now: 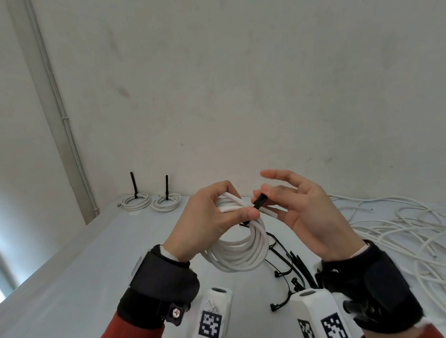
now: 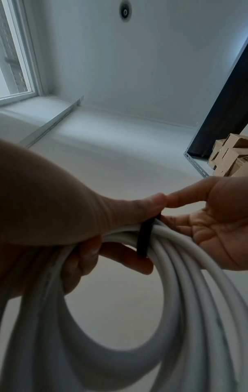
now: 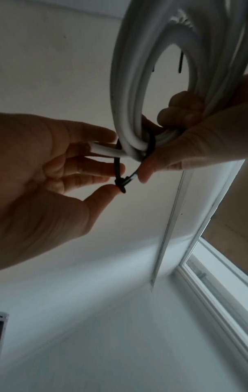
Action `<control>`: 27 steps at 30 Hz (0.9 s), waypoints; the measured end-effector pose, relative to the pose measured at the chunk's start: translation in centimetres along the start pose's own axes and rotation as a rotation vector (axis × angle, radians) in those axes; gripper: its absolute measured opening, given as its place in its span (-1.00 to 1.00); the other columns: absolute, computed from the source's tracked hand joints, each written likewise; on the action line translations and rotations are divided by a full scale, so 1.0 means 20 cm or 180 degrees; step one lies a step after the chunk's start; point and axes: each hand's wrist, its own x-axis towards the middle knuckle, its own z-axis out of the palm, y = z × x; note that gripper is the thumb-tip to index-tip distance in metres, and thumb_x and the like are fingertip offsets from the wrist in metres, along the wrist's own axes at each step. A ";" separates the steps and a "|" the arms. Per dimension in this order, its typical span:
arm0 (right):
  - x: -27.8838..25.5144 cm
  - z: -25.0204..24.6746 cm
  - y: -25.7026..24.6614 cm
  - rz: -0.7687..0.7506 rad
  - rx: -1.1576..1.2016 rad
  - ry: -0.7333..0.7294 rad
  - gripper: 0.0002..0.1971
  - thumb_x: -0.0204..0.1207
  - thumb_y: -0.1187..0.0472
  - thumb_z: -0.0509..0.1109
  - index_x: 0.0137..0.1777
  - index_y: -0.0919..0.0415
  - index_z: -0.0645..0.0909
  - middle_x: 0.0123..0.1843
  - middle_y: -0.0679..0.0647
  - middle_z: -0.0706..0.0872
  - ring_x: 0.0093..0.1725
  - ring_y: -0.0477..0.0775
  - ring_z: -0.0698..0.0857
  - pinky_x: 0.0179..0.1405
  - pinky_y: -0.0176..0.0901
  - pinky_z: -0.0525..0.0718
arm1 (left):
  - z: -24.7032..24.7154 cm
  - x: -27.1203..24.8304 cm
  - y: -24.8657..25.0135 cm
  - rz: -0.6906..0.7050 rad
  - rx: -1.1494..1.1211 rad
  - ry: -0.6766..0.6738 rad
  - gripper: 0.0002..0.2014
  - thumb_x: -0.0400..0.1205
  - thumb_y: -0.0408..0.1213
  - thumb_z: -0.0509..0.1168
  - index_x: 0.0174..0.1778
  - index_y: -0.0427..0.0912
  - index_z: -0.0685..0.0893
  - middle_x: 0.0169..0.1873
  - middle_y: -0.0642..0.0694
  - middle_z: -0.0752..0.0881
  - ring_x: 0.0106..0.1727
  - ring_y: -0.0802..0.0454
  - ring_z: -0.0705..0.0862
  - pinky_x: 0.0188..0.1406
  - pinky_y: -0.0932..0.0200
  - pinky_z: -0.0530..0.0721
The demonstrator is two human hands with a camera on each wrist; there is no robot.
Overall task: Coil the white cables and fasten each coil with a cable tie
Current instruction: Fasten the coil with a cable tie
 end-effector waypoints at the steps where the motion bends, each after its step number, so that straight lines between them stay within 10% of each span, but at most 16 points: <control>1: 0.00 0.00 0.00 0.0044 0.0096 0.0000 -0.51 0.26 0.29 0.50 0.25 0.28 0.60 -0.13 0.39 0.70 -0.09 0.18 0.76 0.05 -0.01 0.77 | 0.00 0.00 0.00 0.0024 0.0020 0.0011 -0.68 0.37 -0.26 0.57 -0.24 -0.39 0.60 -0.49 0.05 0.73 -0.47 0.26 0.64 -0.42 0.50 0.47; 13: 0.01 -0.02 -0.02 0.0277 0.0566 0.0007 -0.33 0.19 0.50 0.46 0.37 0.19 0.53 -0.22 0.21 0.64 -0.25 0.15 0.76 -0.20 -0.17 0.75 | 0.04 -0.03 -0.01 0.0736 0.0663 0.0088 -0.60 0.22 0.04 0.57 -0.29 -0.15 0.61 -0.45 -0.05 0.64 -0.41 0.10 0.52 -0.40 0.26 0.48; 18: 0.00 -0.02 -0.03 -0.0001 -0.0680 0.0293 -0.53 0.08 0.11 0.63 0.03 0.16 0.68 -0.18 0.10 0.67 -0.17 0.07 0.72 0.10 0.05 0.73 | 0.03 -0.01 -0.02 0.1046 0.1128 0.0265 -0.60 0.25 0.07 0.59 -0.27 -0.09 0.59 -0.41 0.04 0.67 -0.46 0.20 0.51 -0.47 0.37 0.45; 22: -0.01 -0.01 -0.04 -0.0040 -0.1524 0.0362 -0.66 0.28 -0.13 0.51 -0.35 0.18 0.69 -0.41 0.06 0.64 -0.44 -0.03 0.55 -0.28 -0.16 0.60 | -0.02 0.00 -0.04 0.1542 0.2016 0.0580 -0.58 0.38 0.28 0.35 -0.19 0.00 0.53 -0.37 0.14 0.69 -0.42 0.19 0.58 -0.47 0.13 0.59; 27: -0.03 0.01 -0.04 0.0336 -0.1156 0.0062 -0.68 0.29 -0.05 0.49 -0.23 0.24 0.81 -0.26 0.21 0.75 -0.45 0.00 0.62 -0.30 -0.17 0.68 | -0.05 0.02 -0.07 0.2179 0.2899 0.0755 -0.61 0.49 0.24 0.27 -0.15 -0.02 0.40 -0.44 0.07 0.63 -0.49 0.02 0.54 -0.60 0.19 0.46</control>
